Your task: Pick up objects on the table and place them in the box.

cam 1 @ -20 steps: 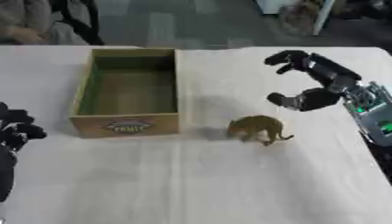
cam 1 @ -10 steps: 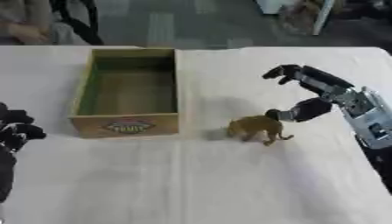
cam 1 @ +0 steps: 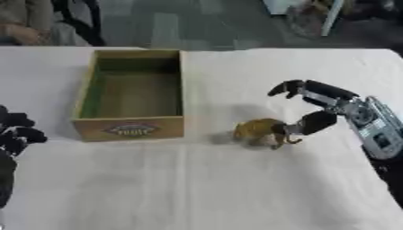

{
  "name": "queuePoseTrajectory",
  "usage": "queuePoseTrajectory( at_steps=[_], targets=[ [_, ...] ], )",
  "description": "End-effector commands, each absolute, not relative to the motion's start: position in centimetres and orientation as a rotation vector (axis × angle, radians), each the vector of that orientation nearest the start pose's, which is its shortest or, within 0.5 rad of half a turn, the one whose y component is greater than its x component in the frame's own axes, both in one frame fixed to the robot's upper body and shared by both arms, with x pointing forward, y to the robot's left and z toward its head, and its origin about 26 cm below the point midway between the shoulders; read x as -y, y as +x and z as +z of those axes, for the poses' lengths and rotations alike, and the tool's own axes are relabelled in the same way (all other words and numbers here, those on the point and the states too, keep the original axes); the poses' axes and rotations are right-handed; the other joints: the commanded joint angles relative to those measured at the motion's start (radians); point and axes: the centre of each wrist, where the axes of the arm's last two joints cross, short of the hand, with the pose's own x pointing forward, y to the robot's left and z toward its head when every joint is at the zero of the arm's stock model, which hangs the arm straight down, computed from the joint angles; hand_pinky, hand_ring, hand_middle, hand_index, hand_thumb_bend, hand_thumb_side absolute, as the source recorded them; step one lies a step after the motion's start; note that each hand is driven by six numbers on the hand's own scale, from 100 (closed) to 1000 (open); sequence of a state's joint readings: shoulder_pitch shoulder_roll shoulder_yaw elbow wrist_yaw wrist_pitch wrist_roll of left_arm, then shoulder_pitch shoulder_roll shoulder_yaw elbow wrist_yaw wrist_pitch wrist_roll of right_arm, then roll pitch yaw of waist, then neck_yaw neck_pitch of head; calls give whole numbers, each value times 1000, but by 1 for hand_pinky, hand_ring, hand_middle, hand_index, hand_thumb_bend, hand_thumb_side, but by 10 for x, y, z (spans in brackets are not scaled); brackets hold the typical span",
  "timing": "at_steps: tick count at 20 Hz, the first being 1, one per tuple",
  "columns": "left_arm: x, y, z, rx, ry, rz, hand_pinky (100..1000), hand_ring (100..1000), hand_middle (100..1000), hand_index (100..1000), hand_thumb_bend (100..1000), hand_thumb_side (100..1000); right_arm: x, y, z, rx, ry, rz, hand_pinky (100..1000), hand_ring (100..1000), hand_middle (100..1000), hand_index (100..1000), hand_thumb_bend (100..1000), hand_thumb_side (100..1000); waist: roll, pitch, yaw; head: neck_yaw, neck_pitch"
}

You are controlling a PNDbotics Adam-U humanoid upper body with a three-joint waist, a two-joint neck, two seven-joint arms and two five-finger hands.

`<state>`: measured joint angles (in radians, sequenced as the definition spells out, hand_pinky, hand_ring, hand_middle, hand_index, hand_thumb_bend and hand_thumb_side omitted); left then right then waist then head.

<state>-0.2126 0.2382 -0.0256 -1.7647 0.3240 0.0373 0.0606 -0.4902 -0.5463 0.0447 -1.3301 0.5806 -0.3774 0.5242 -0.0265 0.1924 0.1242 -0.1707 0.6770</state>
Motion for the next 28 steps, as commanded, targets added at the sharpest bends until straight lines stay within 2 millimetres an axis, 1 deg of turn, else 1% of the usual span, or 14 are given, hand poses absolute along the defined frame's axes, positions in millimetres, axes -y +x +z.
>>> queuePoseTrajectory(
  at_steps=[1,6,10,14,19,20,23,26,28],
  targets=[
    [-266,319,118,1925,-146,-25,559,504,509,599,228,613,350,391,141,1527,-564,1535,815,906,845,895,500,583,1,-15,1,-3,2],
    [-266,319,118,1925,-146,-25,559,504,509,599,229,613,347,390,135,1500,-593,1557,804,888,825,882,482,574,1,-15,0,-4,2],
    [-266,319,118,1925,-146,-25,559,504,509,599,229,612,342,390,134,1502,-660,1570,780,852,789,858,457,511,1,-14,1,-4,1],
    [-266,319,118,1924,-148,-25,559,504,509,599,229,613,336,390,131,1521,-706,1573,749,804,744,829,451,446,2,-14,1,-5,0],
    [-266,319,118,1925,-148,-25,559,504,509,598,229,613,328,391,129,1547,-722,1584,721,770,699,787,452,364,2,-13,2,-6,0],
    [-266,319,118,1924,-148,-24,559,504,509,598,229,613,326,391,128,1555,-721,1584,711,759,686,772,451,368,2,-13,3,-5,0],
    [-266,319,118,1924,-149,-24,559,504,509,599,229,613,323,391,129,1573,-727,1588,675,713,634,720,395,401,2,-13,3,-6,1],
    [-265,319,118,1925,-150,-24,559,504,509,599,229,613,320,391,129,1597,-738,1582,620,631,559,640,303,413,2,-13,2,-6,0],
    [-265,319,118,1924,-150,-24,559,504,509,599,229,613,319,391,130,1615,-750,1570,591,579,498,552,233,410,2,-13,2,-6,0]
  ],
)
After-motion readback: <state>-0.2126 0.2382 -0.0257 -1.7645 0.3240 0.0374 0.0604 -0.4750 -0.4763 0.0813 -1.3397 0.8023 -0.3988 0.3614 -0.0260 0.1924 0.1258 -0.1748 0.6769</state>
